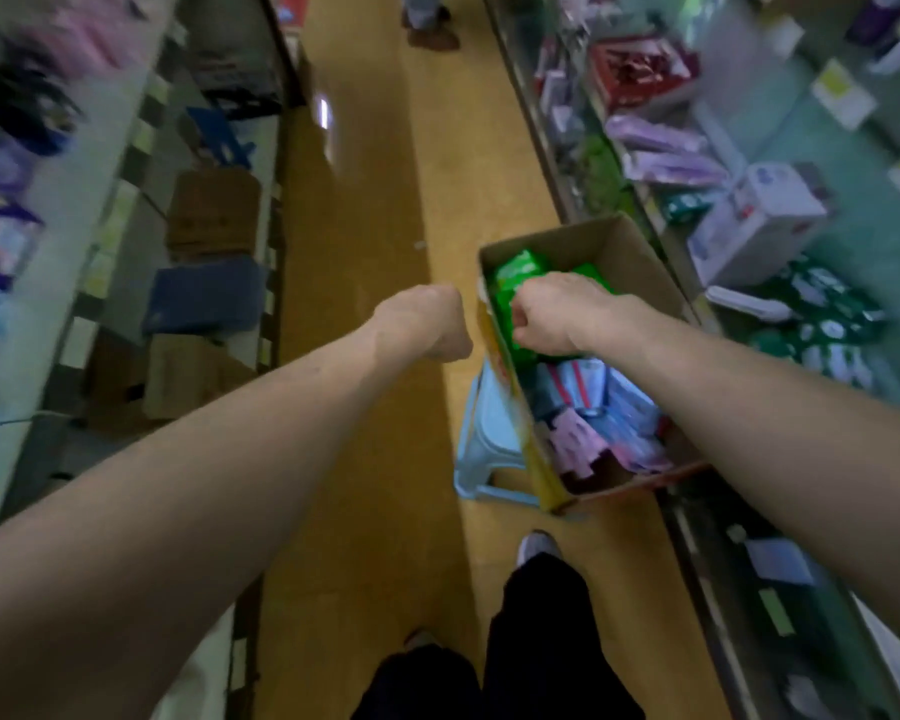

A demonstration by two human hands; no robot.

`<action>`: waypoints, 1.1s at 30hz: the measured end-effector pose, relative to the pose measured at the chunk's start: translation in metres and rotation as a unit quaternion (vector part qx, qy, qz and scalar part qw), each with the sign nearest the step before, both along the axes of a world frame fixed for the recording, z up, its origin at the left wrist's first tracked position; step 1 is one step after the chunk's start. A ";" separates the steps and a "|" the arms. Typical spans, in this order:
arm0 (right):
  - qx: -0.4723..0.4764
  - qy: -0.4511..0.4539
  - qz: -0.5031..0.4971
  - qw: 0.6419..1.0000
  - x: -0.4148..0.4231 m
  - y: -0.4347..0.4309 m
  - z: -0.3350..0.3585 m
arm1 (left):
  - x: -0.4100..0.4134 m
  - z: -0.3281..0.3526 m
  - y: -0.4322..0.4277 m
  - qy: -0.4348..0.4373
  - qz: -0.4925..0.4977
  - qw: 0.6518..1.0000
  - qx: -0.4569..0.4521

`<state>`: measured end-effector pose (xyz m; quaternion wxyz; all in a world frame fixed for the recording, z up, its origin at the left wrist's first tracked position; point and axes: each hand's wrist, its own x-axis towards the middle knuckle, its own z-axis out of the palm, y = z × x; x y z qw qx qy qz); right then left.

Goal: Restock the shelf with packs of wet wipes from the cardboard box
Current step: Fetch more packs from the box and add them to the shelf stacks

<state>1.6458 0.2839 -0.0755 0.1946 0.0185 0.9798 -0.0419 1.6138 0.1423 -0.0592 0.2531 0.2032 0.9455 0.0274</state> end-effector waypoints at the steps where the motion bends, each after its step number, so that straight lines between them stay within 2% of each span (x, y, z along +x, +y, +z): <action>1: -0.002 -0.011 -0.010 1.000 0.000 0.017 -0.008 | -0.002 -0.006 0.017 -0.008 -0.018 1.000 -0.002; 4: 0.001 -0.038 -0.026 0.999 -0.001 0.065 -0.033 | -0.007 -0.027 0.064 -0.033 -0.061 0.998 -0.008; 9: 0.007 -0.093 -0.073 0.993 -0.003 0.140 -0.074 | -0.020 -0.069 0.127 -0.077 -0.062 0.995 -0.026; 13: 0.005 -0.133 -0.105 0.986 -0.006 0.188 -0.108 | -0.028 -0.109 0.163 -0.110 -0.042 0.993 -0.021; 19: -0.031 -0.177 -0.107 0.978 -0.003 0.201 -0.169 | -0.020 -0.165 0.176 -0.183 0.015 0.983 -0.028; 25: -0.095 -0.205 -0.083 0.971 0.000 0.182 -0.225 | -0.017 -0.209 0.179 -0.248 0.146 0.958 -0.004; 33: -0.223 -0.161 -0.157 0.949 -0.018 0.132 -0.264 | -0.015 -0.250 0.170 -0.284 0.332 0.899 0.042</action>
